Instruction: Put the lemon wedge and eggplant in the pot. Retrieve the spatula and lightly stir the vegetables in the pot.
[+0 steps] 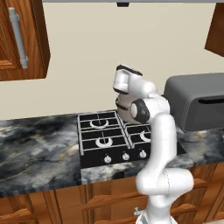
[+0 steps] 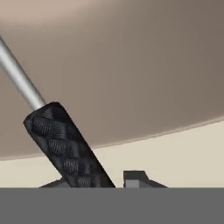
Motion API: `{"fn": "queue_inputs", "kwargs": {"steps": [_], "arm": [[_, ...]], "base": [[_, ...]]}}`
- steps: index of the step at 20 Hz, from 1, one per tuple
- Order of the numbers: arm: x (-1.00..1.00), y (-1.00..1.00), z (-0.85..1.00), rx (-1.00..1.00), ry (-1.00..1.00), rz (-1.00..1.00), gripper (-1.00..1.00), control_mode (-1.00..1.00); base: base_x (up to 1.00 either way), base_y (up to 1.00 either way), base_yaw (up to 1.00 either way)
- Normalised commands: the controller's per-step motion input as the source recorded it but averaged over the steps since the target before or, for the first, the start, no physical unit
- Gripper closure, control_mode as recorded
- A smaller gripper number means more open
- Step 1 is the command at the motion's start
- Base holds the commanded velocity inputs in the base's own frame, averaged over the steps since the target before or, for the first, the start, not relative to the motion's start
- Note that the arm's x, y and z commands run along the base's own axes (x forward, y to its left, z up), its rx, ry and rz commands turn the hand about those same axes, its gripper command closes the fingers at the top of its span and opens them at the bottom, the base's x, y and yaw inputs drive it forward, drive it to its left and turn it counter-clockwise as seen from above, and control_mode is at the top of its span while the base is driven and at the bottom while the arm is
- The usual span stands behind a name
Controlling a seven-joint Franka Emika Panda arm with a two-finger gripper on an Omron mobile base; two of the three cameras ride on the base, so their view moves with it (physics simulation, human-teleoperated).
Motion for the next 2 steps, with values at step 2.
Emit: {"fn": "queue_inputs", "kwargs": {"steps": [2], "arm": [[0.33, 0.38, 0.5, 0.32, 0.0, 0.0, 1.0, -1.0]], "base": [[0.0, 0.0, 0.0]]}}
